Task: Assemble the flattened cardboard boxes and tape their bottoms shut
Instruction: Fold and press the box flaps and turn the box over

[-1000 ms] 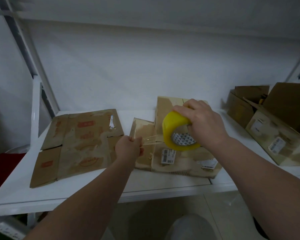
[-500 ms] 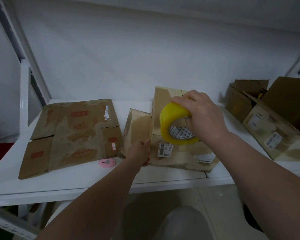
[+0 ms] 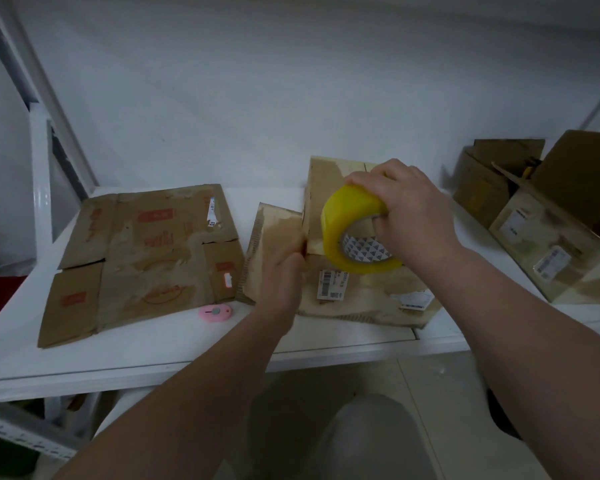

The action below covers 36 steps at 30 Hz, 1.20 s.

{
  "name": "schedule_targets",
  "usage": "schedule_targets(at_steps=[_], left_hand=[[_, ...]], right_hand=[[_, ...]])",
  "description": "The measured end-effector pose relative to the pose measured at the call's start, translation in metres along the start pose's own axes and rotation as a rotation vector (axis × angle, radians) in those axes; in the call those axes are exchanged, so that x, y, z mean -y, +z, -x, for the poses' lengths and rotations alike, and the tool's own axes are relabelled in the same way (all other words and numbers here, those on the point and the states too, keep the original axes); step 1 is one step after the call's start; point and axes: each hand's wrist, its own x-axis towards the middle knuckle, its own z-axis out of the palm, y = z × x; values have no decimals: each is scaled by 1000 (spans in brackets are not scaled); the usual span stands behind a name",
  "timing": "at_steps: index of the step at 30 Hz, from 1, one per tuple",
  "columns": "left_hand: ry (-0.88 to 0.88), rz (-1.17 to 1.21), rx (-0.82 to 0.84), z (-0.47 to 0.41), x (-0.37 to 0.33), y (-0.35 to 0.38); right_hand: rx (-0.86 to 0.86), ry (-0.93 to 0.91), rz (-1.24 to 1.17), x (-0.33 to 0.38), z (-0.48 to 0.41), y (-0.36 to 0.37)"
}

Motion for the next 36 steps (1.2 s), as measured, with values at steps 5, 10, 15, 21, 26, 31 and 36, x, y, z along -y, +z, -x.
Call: schedule_targets(at_steps=[5, 10, 15, 21, 26, 31, 36], left_hand=[[-171, 26, 179, -1, 24, 7], [-319, -249, 339, -7, 34, -4], [306, -472, 170, -10, 3, -1], [352, -828, 210, -13, -9, 9], [313, -949, 181, -7, -12, 15], [250, -1193, 180, 1, -18, 27], [216, -1258, 191, 5, -19, 30]], right_hand=[[-21, 12, 0, 3, 2, 2], [1, 51, -21, 1, -1, 1], [-16, 32, -59, -1, -2, 4], [-128, 241, -318, -8, 10, 7], [-14, 599, -588, -19, 38, 14], [59, 372, -301, -36, 30, -18], [158, 345, 49, -72, 44, -59]])
